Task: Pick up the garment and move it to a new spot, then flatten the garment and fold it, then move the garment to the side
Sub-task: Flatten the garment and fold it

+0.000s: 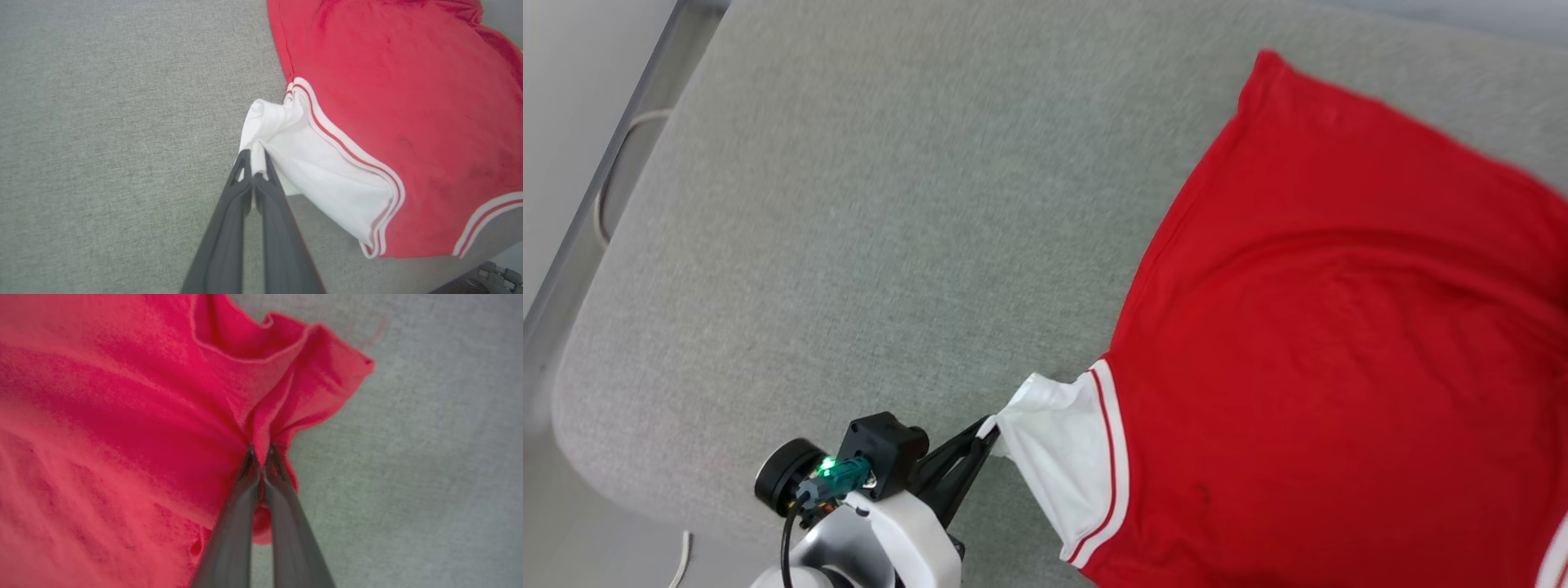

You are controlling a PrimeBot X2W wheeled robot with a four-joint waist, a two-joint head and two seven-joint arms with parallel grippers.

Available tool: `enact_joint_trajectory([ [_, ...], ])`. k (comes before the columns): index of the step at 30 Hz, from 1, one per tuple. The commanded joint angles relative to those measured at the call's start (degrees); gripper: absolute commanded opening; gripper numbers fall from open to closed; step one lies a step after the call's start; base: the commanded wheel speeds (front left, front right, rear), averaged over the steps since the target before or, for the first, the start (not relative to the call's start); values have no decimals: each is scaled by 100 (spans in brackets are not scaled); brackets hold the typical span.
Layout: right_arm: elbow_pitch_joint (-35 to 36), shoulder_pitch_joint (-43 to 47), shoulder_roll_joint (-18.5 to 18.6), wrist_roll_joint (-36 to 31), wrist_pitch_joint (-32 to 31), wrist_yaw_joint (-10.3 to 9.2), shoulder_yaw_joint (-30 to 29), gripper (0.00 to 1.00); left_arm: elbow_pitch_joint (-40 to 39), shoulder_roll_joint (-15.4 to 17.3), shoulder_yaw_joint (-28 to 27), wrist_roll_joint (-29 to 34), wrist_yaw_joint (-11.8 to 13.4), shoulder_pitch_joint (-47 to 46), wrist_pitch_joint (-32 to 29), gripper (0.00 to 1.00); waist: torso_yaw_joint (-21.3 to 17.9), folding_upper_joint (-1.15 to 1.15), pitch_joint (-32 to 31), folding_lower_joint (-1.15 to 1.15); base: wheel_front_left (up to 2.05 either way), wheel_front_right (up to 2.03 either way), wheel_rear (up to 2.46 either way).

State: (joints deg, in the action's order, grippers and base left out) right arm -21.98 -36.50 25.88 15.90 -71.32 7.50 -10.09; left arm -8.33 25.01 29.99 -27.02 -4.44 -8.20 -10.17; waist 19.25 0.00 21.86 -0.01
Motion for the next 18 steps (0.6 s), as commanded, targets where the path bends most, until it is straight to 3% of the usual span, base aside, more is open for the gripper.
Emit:
enact_joint_trajectory([
  [1,-90,338,-91,99,5,-3,90,0,20,35,-28,-42,54,96,-4,0,-344,0,-449,1,0,0,0],
  [18,758,2810,-36,944,444,-4,156,0,389,6,-159,-290,382,779,278,0,-1135,0,-1588,1,0,0,0],
])
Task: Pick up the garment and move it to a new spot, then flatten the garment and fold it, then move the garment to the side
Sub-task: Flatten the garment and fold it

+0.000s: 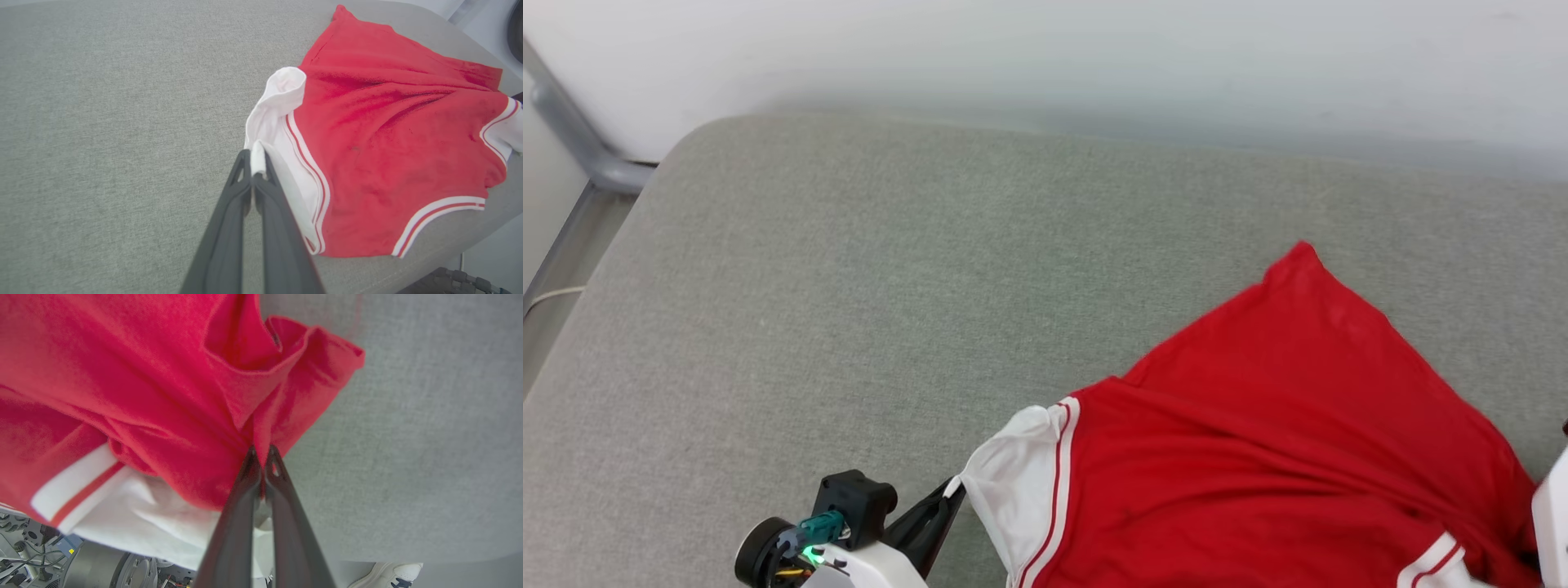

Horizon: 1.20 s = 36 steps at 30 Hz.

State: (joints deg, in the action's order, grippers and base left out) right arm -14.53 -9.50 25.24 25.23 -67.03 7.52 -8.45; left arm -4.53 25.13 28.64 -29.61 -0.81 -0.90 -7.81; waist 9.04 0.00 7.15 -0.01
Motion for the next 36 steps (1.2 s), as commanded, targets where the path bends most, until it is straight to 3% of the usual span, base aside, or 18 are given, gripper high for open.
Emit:
enact_joint_trajectory([
  [1,45,237,29,44,41,-6,-28,0,27,-4,-24,-27,32,65,55,0,-140,0,-146,1,0,0,0],
  [10,291,1136,-289,257,341,-6,-342,0,164,-117,24,-81,74,127,176,0,-290,0,-302,1,0,0,0],
  [15,303,1226,-276,322,403,-6,-258,0,177,-134,67,-86,54,91,211,0,-331,0,-286,1,0,0,0],
  [16,369,1193,-240,386,441,-6,-182,62,171,-132,67,-88,53,78,208,0,-338,0,-276,1,0,0,0],
  [17,437,1154,-165,428,478,-6,-103,100,160,-122,62,-88,53,60,215,0,-344,0,-253,1,0,0,0],
  [29,1308,300,594,858,33,-5,382,100,-43,-82,102,33,38,-198,242,0,-161,0,131,1,0,0,0],
  [36,1719,-794,489,791,-587,-6,530,100,-307,-109,194,137,-5,-387,207,0,159,0,579,1,0,0,0],
])
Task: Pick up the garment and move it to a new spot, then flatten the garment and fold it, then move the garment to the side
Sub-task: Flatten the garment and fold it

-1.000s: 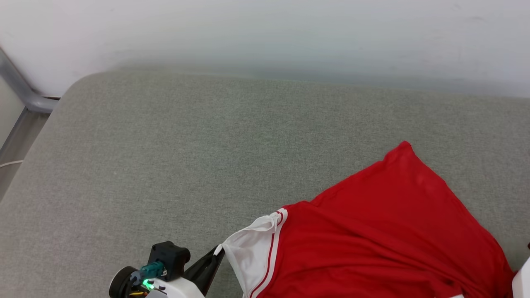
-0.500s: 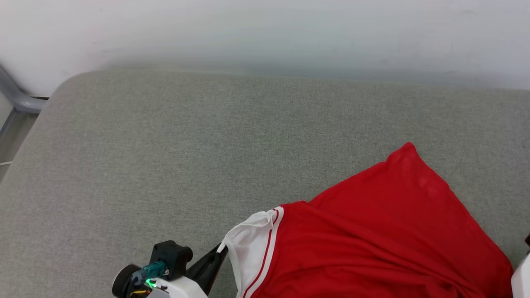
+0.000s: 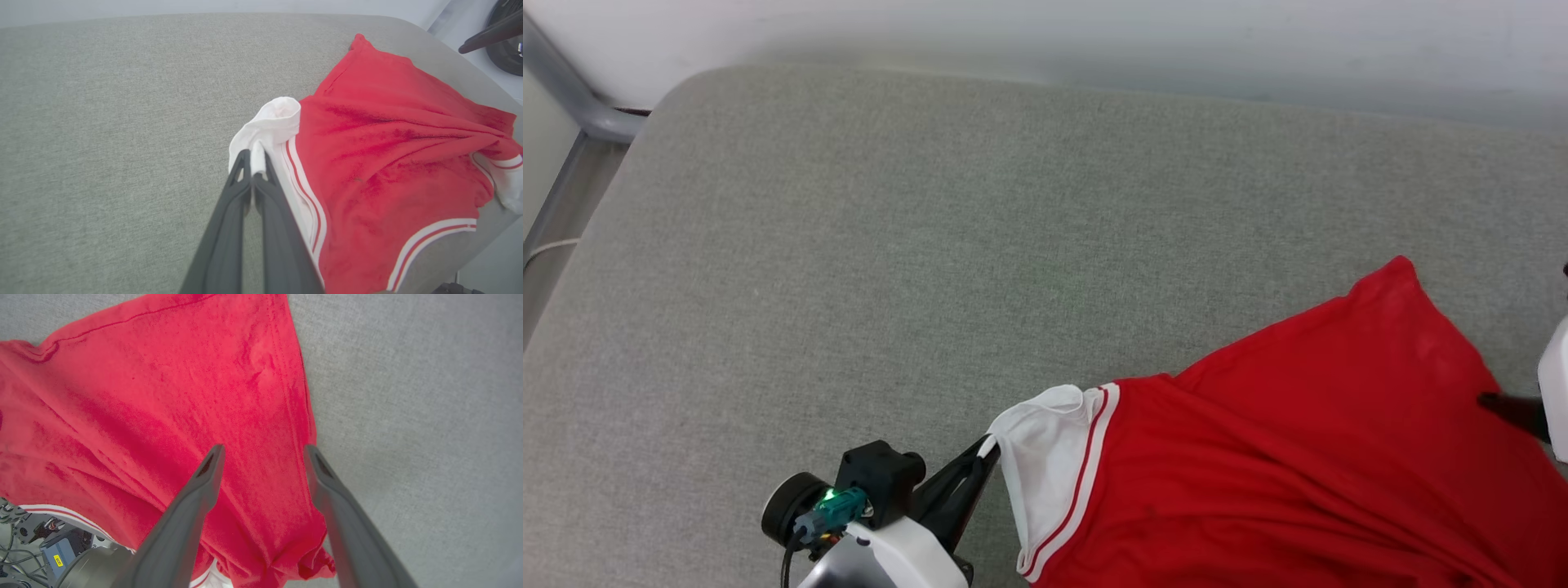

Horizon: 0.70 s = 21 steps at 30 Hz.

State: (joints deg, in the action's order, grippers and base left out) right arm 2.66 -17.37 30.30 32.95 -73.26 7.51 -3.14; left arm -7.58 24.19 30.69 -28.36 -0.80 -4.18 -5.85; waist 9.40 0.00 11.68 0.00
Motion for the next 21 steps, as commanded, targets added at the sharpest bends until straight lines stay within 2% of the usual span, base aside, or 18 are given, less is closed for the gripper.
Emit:
enact_joint_trajectory([
  [1,40,-163,-45,-77,-61,-4,24,100,-50,-27,3,30,-5,-102,10,0,183,0,229,0,0,0,0],
  [11,-633,-1442,-120,-937,-623,-5,199,100,-189,-176,146,106,-106,-456,57,0,724,0,936,0,0,0,0],
  [21,-1363,-1638,-88,-1295,-474,-4,212,100,-78,-282,250,107,-163,-605,166,0,1057,0,1213,0,0,0,0],
])
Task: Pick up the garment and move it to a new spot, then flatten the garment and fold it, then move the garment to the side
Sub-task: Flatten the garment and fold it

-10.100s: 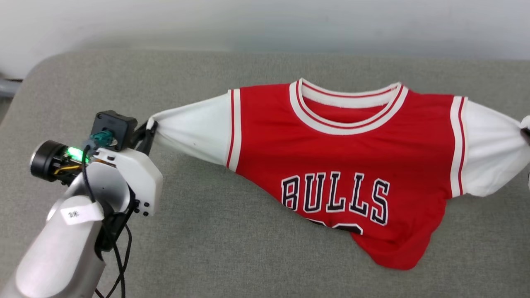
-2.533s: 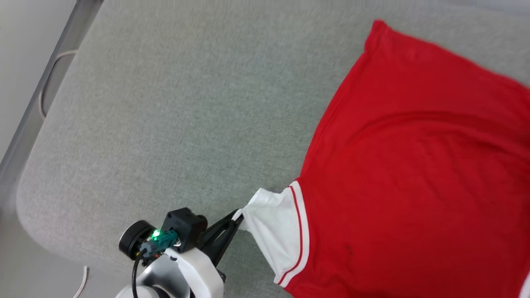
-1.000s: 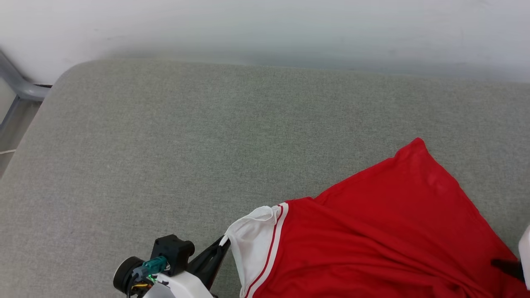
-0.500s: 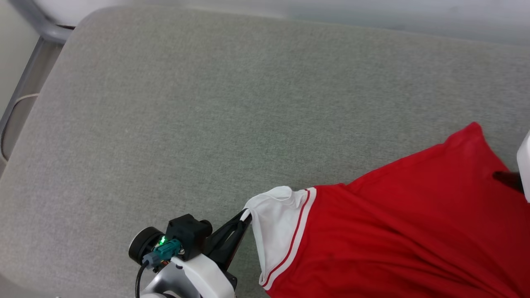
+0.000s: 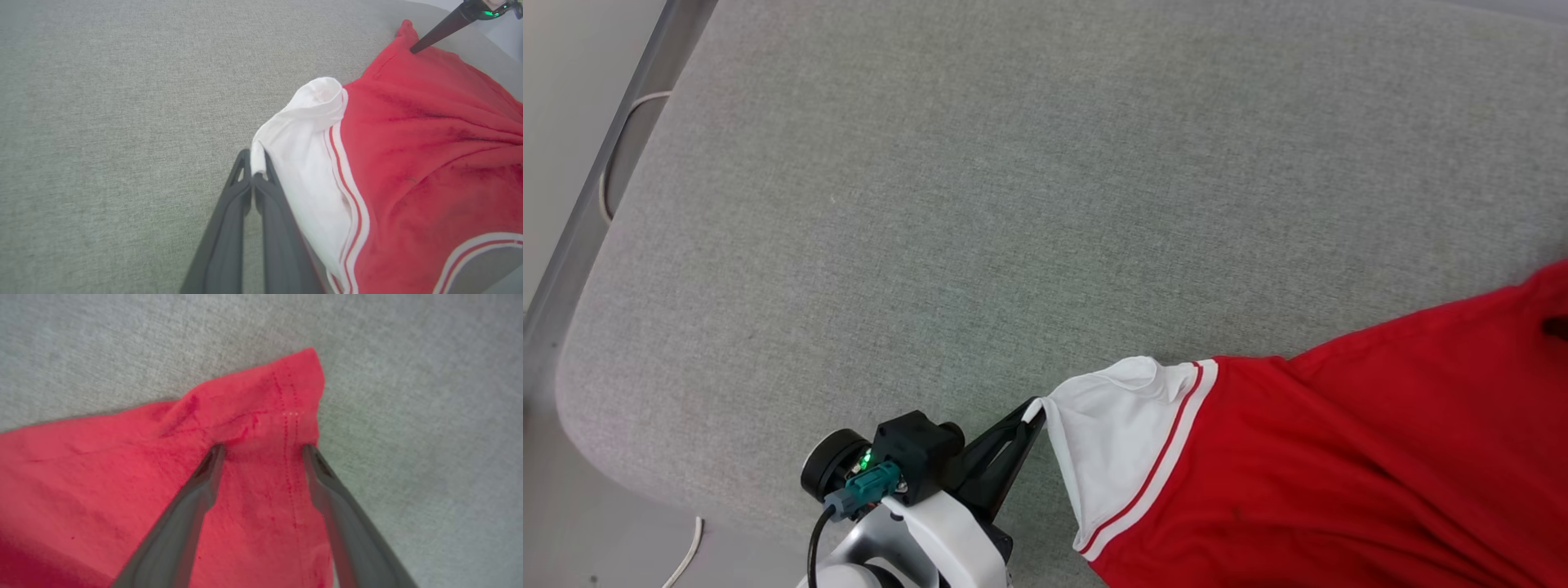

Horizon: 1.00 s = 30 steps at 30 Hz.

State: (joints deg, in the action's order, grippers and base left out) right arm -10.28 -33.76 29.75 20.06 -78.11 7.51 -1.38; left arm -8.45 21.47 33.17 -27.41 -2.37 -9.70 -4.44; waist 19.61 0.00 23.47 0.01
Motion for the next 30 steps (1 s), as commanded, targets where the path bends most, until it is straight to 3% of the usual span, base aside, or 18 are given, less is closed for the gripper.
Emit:
enact_joint_trajectory([
  [1,-102,32,-27,2,31,-4,76,100,19,-20,12,8,-13,-72,25,0,63,0,66,-1,0,0,0],
  [7,-351,289,-89,34,70,-4,326,100,108,-60,53,-13,-39,-131,76,0,169,0,130,-1,0,0,0],
  [9,-418,345,-106,55,98,-4,367,0,133,-65,56,-26,-39,-146,75,0,194,0,131,-1,0,0,0],
  [15,-469,290,-67,133,432,-4,375,0,225,-34,13,-58,19,-127,97,0,186,0,-6,-1,0,0,0],
  [21,-467,64,-98,310,1142,-4,388,0,262,72,-126,-98,131,-66,101,0,18,0,-344,-1,0,0,0],
  [22,-501,-4,-62,443,1713,-5,448,0,235,196,-269,-138,221,-47,67,0,-159,0,-652,-1,0,0,0],
  [24,-480,-51,-60,489,2087,-5,469,0,196,286,-412,-170,275,-85,73,0,-258,0,-818,-1,0,0,0],
  [25,-435,-69,74,355,2683,-5,617,0,143,475,-625,-111,363,-216,93,0,-404,0,-1059,-1,0,0,0],
  [30,-313,-111,-93,469,3401,-5,504,0,-75,806,-1008,-126,496,-384,17,0,-716,0,-1461,-1,0,0,0],
])
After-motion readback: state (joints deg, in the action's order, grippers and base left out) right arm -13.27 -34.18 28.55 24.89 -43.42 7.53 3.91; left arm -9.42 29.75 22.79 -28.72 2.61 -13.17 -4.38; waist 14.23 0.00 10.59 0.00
